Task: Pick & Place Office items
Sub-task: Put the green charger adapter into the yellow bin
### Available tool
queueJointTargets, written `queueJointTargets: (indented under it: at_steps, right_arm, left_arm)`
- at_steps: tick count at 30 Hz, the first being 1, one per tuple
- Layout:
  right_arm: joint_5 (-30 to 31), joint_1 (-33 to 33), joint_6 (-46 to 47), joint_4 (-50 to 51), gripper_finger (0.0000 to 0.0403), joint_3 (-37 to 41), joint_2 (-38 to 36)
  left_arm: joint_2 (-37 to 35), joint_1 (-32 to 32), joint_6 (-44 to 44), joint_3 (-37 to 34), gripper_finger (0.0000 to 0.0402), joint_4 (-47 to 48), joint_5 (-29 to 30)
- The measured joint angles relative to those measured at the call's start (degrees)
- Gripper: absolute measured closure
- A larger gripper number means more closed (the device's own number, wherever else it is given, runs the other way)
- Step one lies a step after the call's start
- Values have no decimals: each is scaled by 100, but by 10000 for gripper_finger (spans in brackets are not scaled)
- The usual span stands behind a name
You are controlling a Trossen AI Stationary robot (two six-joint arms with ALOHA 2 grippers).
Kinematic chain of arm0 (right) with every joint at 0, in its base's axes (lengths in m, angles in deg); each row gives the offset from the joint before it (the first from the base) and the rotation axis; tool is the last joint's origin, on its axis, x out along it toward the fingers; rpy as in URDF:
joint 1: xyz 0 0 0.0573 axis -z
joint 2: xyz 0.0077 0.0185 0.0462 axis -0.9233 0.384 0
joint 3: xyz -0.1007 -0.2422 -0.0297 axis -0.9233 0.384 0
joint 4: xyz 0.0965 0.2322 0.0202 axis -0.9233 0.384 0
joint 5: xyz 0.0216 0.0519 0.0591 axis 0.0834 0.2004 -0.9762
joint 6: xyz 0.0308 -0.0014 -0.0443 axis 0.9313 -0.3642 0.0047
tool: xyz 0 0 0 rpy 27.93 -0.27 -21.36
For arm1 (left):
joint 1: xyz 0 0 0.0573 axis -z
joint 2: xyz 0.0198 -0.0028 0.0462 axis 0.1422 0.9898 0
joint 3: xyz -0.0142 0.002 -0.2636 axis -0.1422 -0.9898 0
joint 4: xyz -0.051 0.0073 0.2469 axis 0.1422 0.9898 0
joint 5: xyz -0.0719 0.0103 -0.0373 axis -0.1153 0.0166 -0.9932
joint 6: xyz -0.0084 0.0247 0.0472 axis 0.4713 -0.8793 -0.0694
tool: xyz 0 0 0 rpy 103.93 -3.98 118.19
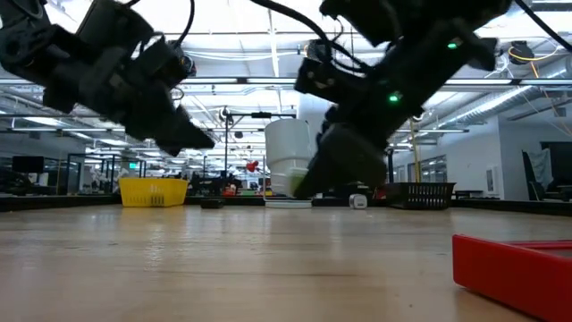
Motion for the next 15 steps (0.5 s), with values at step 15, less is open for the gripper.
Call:
queueJointTargets:
  at_steps: [15]
  right_arm:
    - [138,747,-1061,-1333,244,648,0]
  left_arm:
    - [0,56,100,343,250,367,867]
